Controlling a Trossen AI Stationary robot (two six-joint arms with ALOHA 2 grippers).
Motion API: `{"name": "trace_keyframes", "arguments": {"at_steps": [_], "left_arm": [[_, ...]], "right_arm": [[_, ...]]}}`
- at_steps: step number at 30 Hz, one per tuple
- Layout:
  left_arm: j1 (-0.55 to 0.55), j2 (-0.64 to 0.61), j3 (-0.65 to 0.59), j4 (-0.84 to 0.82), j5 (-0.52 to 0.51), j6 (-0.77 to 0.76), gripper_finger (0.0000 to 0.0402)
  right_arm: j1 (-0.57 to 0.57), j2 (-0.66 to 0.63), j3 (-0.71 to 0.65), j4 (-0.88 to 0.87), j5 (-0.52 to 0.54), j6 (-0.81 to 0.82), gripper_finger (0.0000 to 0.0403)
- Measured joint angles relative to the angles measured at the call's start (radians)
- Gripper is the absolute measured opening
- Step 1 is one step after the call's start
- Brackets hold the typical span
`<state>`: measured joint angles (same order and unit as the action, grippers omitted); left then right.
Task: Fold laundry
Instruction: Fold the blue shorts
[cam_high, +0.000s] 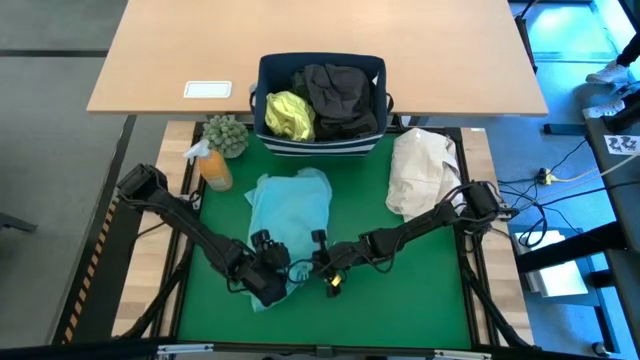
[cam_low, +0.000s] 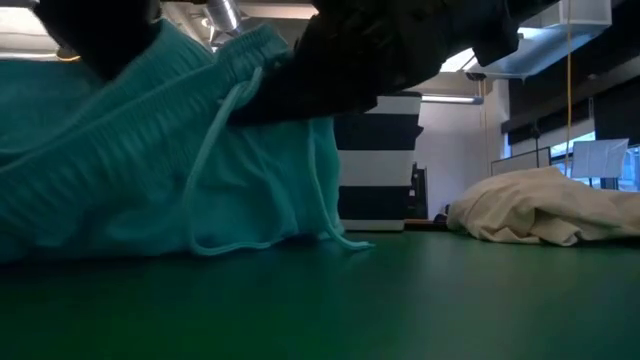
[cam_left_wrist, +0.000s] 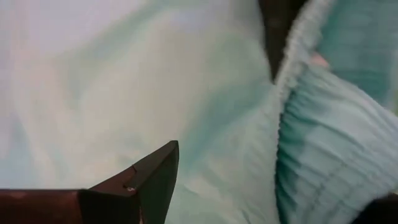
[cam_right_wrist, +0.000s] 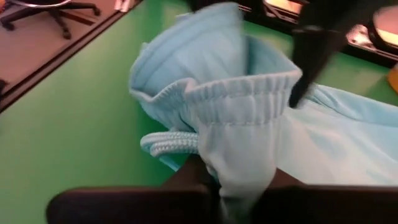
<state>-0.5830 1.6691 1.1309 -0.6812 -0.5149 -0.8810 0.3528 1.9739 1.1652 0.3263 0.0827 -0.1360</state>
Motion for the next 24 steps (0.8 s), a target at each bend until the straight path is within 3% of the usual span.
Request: {"name": "trace_keyframes", "arguments": {"at_steps": [9, 20, 24], "left_arm": [[0.036, 0.000, 0.000, 0.090, -0.068, 0.079, 0.0214], [0.048, 0.000, 0.000, 0.102, -0.084, 0.107, 0.0213], [0.045, 0.000, 0.000, 0.078, -0.043, 0.097, 0.0213]], "right_arm": [[0.002, 0.000, 0.000, 0.028, 0.004, -0.048, 0.0068], [0.005, 0.000, 0.000, -0.018, 0.099, -0.020, 0.0245], [-0.001, -0.001, 0.000, -0.021, 0.161, 0.005, 0.0291]]}}
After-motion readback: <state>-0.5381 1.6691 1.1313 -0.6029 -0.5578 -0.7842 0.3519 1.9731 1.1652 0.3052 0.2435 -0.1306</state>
